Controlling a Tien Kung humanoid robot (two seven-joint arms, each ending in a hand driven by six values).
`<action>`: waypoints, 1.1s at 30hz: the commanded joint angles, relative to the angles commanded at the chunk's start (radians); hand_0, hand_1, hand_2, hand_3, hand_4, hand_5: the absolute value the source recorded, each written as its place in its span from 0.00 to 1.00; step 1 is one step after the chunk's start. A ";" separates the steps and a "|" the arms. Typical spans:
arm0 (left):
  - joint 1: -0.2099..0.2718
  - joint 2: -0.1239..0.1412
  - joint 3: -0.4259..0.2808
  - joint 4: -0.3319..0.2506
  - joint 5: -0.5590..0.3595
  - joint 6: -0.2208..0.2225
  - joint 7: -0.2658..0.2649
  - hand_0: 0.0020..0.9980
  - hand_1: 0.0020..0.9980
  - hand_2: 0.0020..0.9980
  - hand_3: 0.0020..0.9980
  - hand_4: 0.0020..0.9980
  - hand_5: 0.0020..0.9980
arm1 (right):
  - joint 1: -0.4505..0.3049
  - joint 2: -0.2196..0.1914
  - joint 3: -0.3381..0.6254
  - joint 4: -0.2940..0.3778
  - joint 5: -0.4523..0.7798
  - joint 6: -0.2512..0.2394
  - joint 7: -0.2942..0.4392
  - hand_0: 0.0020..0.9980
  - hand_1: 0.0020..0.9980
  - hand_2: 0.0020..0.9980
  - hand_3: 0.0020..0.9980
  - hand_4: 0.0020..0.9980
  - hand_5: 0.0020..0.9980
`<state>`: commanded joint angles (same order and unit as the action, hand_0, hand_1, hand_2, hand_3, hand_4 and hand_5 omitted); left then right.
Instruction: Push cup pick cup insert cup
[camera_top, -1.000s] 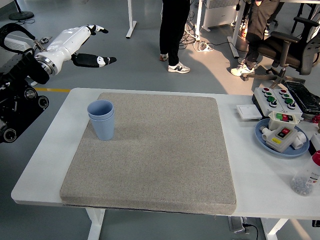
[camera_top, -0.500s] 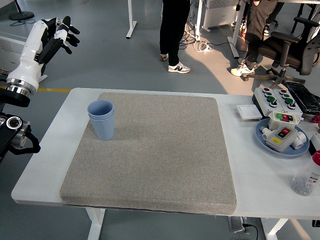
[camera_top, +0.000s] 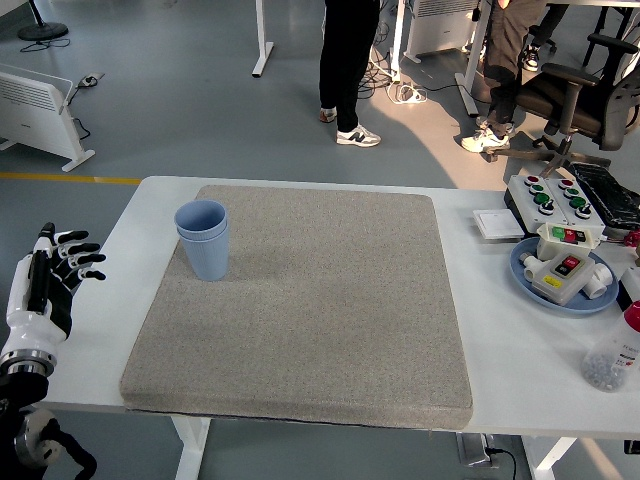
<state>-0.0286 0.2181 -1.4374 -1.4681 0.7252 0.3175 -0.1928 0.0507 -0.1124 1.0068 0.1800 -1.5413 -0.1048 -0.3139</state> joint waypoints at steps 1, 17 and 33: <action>0.016 -0.005 -0.004 0.000 -0.005 -0.001 -0.004 0.22 0.40 0.43 0.41 0.51 0.90 | -0.001 0.000 0.000 0.000 -0.001 0.000 -0.001 0.53 0.55 0.50 0.56 0.13 0.98; 0.009 0.008 -0.020 -0.027 0.035 -0.077 0.020 0.41 0.56 0.56 0.52 0.53 1.00 | 0.009 0.001 0.004 0.000 0.002 0.000 0.002 0.53 0.55 0.50 0.56 0.13 0.98; -0.032 -0.004 0.036 0.004 0.118 -0.286 0.118 0.94 0.94 0.98 0.96 0.63 1.00 | 0.020 0.002 0.019 0.000 -0.009 -0.003 0.007 0.53 0.55 0.50 0.56 0.13 0.98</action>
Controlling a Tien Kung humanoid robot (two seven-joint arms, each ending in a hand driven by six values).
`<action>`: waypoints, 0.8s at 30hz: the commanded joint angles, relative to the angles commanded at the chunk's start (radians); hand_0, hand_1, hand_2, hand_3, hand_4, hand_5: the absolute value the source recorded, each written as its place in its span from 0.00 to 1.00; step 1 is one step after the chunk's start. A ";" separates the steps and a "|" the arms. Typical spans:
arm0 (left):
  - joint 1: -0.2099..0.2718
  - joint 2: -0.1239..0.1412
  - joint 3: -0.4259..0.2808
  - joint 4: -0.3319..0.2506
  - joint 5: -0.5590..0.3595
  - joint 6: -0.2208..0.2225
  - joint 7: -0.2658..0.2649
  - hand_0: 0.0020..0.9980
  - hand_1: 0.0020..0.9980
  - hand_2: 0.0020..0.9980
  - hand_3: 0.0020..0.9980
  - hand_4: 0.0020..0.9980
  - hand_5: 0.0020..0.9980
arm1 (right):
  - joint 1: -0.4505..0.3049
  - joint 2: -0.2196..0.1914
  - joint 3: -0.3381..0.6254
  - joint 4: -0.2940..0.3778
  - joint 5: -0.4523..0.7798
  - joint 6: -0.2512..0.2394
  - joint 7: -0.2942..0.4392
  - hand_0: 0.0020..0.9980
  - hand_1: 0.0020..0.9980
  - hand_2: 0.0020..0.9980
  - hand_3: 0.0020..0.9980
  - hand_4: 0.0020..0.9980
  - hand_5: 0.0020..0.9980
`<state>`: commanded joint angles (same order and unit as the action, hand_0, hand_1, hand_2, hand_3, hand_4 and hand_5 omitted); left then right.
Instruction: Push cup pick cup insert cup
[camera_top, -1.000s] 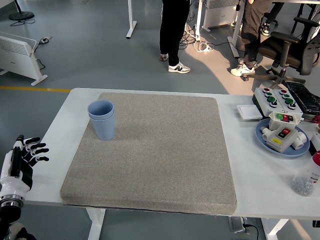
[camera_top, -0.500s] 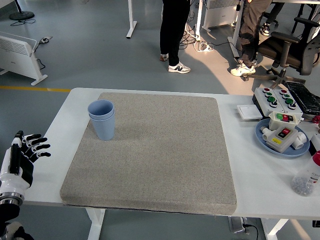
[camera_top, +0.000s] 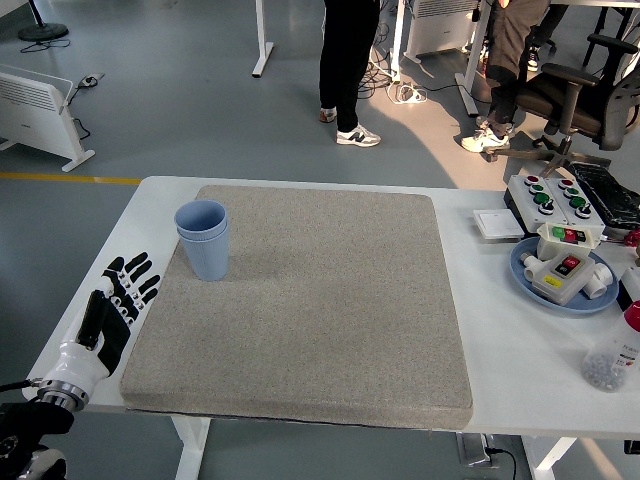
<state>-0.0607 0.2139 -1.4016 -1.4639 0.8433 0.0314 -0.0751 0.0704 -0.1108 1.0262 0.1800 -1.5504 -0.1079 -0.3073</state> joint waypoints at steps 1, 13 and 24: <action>-0.001 0.000 0.000 0.001 -0.001 0.004 0.000 0.94 0.94 0.98 0.96 0.63 1.00 | 0.000 0.000 0.000 0.000 0.000 0.000 0.000 0.53 0.55 0.50 0.56 0.13 0.98; -0.007 -0.006 -0.002 0.020 -0.037 0.050 -0.013 0.94 0.94 0.98 0.97 0.62 1.00 | 0.003 -0.001 -0.003 0.000 0.005 0.000 0.002 0.53 0.55 0.50 0.56 0.13 0.98; -0.012 -0.009 -0.002 0.031 -0.047 0.057 -0.010 0.93 0.93 0.98 0.95 0.62 1.00 | 0.007 -0.001 0.003 0.000 0.000 -0.003 0.002 0.53 0.55 0.50 0.56 0.12 0.98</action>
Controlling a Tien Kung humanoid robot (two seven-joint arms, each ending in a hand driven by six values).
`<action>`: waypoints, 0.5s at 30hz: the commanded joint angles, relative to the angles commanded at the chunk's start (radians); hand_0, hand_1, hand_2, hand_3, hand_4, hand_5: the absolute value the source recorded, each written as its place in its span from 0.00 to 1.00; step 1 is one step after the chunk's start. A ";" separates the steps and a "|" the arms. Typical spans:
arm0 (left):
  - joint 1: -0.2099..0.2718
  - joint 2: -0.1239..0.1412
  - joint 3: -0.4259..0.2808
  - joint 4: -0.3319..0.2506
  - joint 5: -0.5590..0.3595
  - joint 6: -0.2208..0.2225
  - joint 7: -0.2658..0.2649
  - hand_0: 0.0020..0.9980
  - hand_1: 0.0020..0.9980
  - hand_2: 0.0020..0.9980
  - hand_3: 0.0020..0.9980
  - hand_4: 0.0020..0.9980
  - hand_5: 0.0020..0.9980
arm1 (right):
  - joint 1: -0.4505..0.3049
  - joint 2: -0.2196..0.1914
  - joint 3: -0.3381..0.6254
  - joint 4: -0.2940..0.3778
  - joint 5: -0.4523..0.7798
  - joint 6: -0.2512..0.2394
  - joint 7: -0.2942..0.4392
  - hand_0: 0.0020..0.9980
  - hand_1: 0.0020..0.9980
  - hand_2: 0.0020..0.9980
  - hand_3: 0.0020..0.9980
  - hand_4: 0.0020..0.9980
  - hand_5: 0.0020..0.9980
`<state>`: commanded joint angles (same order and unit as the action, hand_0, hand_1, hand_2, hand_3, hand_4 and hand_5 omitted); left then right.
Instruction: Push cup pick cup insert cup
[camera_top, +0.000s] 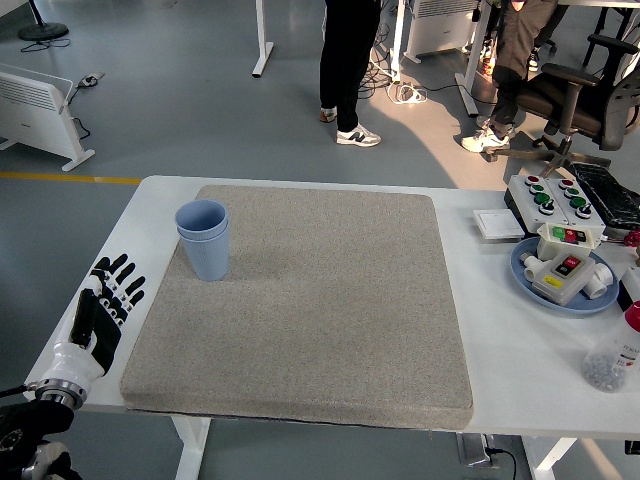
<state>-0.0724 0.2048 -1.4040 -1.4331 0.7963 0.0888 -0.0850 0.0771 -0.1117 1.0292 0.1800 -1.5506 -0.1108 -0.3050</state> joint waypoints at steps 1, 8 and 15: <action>0.000 0.000 -0.001 0.000 -0.001 0.001 0.000 0.93 0.93 0.98 0.95 0.62 1.00 | 0.000 0.000 0.001 0.000 -0.002 0.000 0.000 0.53 0.55 0.50 0.56 0.12 0.98; 0.000 0.000 0.003 0.002 -0.004 0.001 0.000 0.93 0.93 0.98 0.95 0.62 1.00 | -0.001 0.000 -0.003 0.000 0.002 -0.001 0.000 0.53 0.55 0.50 0.55 0.12 0.98; 0.002 0.002 0.005 0.004 -0.010 -0.003 -0.002 0.93 0.92 0.97 0.95 0.61 1.00 | -0.004 0.000 -0.005 0.000 0.005 -0.002 -0.002 0.53 0.55 0.50 0.55 0.12 0.98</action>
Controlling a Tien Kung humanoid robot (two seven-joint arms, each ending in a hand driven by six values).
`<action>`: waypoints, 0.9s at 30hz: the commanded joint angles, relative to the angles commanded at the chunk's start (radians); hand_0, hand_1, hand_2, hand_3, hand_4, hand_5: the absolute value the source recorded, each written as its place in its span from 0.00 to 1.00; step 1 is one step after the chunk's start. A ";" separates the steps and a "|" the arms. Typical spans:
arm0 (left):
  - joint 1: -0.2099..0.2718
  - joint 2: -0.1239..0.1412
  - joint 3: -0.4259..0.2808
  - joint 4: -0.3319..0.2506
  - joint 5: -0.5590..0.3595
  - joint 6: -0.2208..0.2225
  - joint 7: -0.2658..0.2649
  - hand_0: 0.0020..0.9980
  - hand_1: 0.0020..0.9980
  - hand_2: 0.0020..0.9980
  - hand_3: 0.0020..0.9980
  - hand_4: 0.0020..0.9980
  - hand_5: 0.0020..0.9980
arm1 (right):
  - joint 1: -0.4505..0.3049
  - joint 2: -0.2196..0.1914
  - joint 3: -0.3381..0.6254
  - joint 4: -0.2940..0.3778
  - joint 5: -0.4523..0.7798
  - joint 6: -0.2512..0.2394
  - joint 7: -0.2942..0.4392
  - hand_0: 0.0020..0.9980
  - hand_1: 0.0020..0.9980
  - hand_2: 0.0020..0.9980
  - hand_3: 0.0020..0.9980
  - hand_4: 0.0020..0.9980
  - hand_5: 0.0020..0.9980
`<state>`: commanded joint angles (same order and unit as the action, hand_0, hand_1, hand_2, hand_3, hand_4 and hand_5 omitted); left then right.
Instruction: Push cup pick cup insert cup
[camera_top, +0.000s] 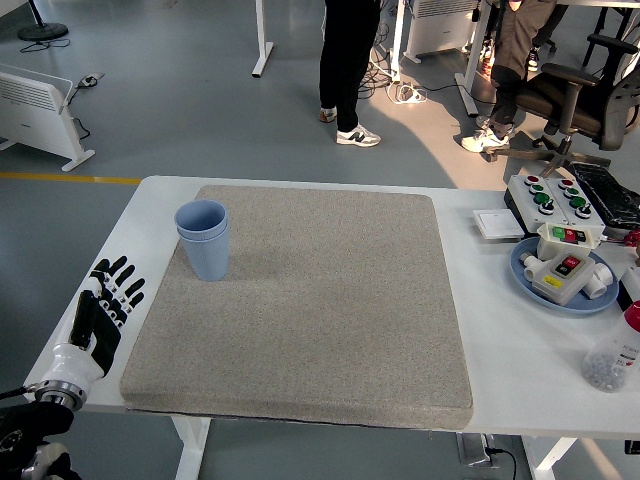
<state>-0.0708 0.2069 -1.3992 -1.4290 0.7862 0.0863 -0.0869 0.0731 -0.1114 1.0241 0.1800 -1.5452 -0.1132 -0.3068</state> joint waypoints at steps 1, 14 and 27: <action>0.000 0.000 -0.001 0.001 -0.004 -0.006 0.000 0.93 0.92 0.97 0.95 0.61 1.00 | -0.001 0.000 -0.001 0.000 0.000 0.000 0.000 0.53 0.55 0.50 0.55 0.12 0.98; 0.002 -0.004 -0.034 0.035 -0.070 -0.104 0.007 0.86 0.86 0.87 0.84 0.62 1.00 | -0.010 0.000 0.007 0.000 -0.012 0.001 -0.003 0.53 0.55 0.50 0.55 0.12 0.98; -0.010 -0.005 -0.055 0.055 -0.066 -0.118 0.007 0.85 0.84 0.86 0.82 0.62 1.00 | -0.002 0.001 0.005 0.000 -0.008 -0.001 -0.002 0.53 0.55 0.50 0.55 0.12 0.98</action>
<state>-0.0805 0.2015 -1.4545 -1.3740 0.7204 -0.0315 -0.0802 0.0716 -0.1105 1.0291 0.1800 -1.5528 -0.1139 -0.3086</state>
